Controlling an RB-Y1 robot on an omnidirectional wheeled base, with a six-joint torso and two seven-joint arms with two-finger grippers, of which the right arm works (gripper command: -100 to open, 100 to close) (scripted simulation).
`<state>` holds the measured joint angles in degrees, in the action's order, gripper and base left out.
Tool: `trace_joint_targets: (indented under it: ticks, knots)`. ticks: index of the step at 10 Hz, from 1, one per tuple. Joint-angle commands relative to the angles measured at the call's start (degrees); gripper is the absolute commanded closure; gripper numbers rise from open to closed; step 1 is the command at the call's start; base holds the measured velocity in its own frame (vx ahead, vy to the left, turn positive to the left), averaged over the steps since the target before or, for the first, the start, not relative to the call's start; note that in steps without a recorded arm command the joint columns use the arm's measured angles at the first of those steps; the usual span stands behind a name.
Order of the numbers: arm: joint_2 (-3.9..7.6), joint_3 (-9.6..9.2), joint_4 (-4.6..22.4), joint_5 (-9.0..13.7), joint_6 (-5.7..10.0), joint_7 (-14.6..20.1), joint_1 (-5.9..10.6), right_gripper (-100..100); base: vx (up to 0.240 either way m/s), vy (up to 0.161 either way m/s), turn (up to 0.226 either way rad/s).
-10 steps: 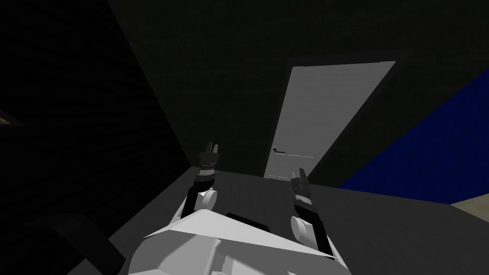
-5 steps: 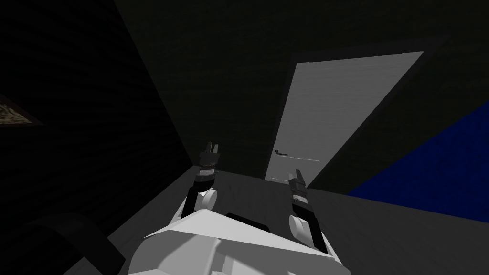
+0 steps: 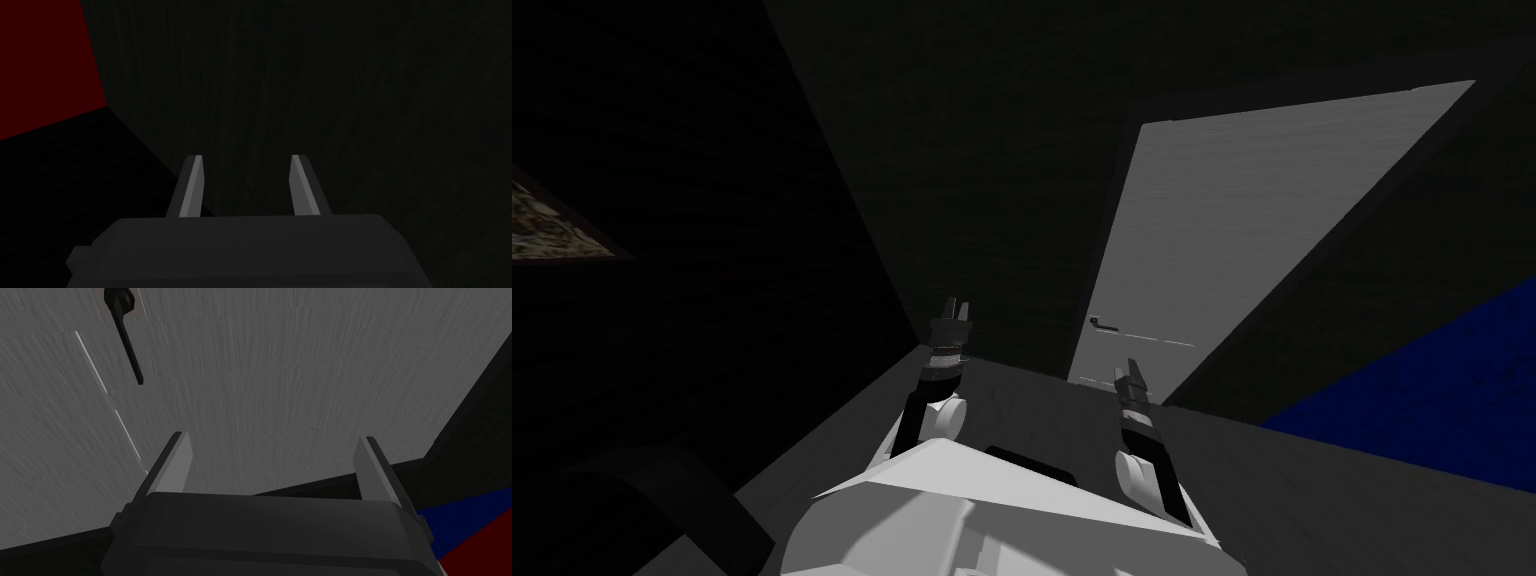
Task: Pull the door open
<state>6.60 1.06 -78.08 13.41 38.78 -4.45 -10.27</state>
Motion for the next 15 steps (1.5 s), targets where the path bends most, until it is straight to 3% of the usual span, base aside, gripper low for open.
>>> trace_joint_targets:
  ticks: [1, 5, 10, 13, 14, 15]
  knots:
    - [0.24, 0.02, 1.87, 0.22, 0.43, 0.10, 0.70, -100, 0.048, -0.050, 0.046]
    - [1.12, -0.16, 9.76, 1.50, 1.89, 0.34, 3.89, -100, 0.063, -0.071, 0.107]
    - [1.71, -0.29, 15.45, 2.42, 2.95, 0.52, 6.18, -100, 0.055, -0.065, 0.064]
    - [2.25, -0.41, 20.88, 3.30, 3.95, 0.69, 8.38, -100, 0.057, -0.061, 0.094]
    - [2.25, -0.41, 20.88, 3.30, 3.95, 0.69, 8.38, -100, 0.054, -0.061, 0.017]
    - [2.40, -0.45, 22.54, 3.57, 4.26, 0.74, 9.05, -100, 0.042, -0.051, 0.056]
